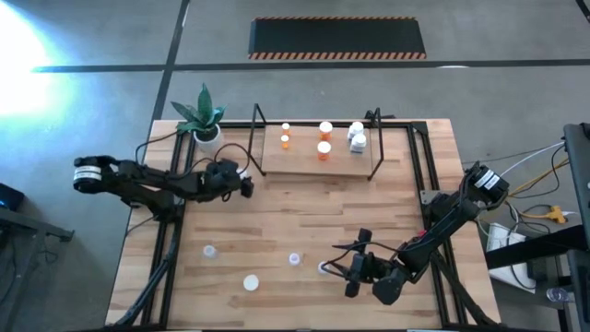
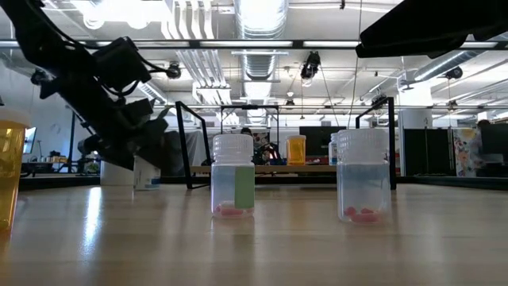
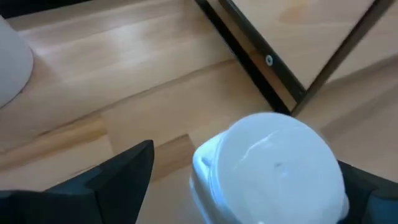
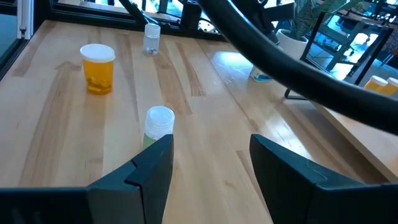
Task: Pick and place medicine bottles onto shelf by color
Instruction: Put the white medicine bottle on the shelf aligned with the other white medicine bottles, then adjust the medicine bottles on the shelf
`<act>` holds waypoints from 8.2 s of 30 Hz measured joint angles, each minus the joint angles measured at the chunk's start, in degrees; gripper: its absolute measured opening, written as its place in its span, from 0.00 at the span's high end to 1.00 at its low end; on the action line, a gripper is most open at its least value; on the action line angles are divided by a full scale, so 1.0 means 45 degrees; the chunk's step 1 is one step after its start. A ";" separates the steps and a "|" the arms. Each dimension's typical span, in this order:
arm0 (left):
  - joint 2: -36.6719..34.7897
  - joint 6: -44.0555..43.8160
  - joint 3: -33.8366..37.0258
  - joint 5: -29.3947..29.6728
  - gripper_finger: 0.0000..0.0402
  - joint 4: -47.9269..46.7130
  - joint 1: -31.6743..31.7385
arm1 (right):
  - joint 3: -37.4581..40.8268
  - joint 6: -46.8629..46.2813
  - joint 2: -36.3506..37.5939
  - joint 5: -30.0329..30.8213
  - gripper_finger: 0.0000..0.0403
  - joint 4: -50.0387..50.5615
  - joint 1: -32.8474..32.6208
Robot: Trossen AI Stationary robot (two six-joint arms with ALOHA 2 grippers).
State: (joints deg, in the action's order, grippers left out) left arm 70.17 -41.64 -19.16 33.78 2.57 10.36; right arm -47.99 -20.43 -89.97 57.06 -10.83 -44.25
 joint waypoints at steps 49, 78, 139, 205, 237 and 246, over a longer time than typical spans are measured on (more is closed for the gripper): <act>0.4147 0.3221 -0.2581 -0.4165 0.56 0.6799 -0.3445 | -0.0029 -0.4845 0.1541 -0.0013 0.50 0.5135 -0.2170; 1.2517 0.9359 -1.5430 -0.5718 0.49 0.0532 -0.3020 | -0.0034 -0.9651 0.1632 -0.0445 0.50 0.9126 -0.2278; 0.5066 0.4995 -0.3788 -0.0029 0.33 0.6646 -0.8453 | -0.1583 0.4737 0.1454 -1.1725 0.34 0.9939 0.8510; 0.5071 0.5005 -0.3793 -0.0015 0.33 0.6650 -0.8449 | -0.3253 0.6517 0.2506 -0.8916 0.36 1.2981 1.5008; 0.5076 0.4992 -0.3797 -0.0019 0.33 0.6654 -0.8443 | -0.9860 0.4100 -0.2035 -0.8267 0.97 1.5749 1.8938; 0.5076 0.4980 -0.3797 -0.0019 0.33 0.6654 -0.8443 | -0.9839 0.3661 -0.1982 -0.9303 0.97 1.5972 1.8928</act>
State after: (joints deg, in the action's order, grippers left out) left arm 93.01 -19.22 -36.25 33.69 32.51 -27.64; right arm -92.26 -3.95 -98.89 15.19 61.04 40.93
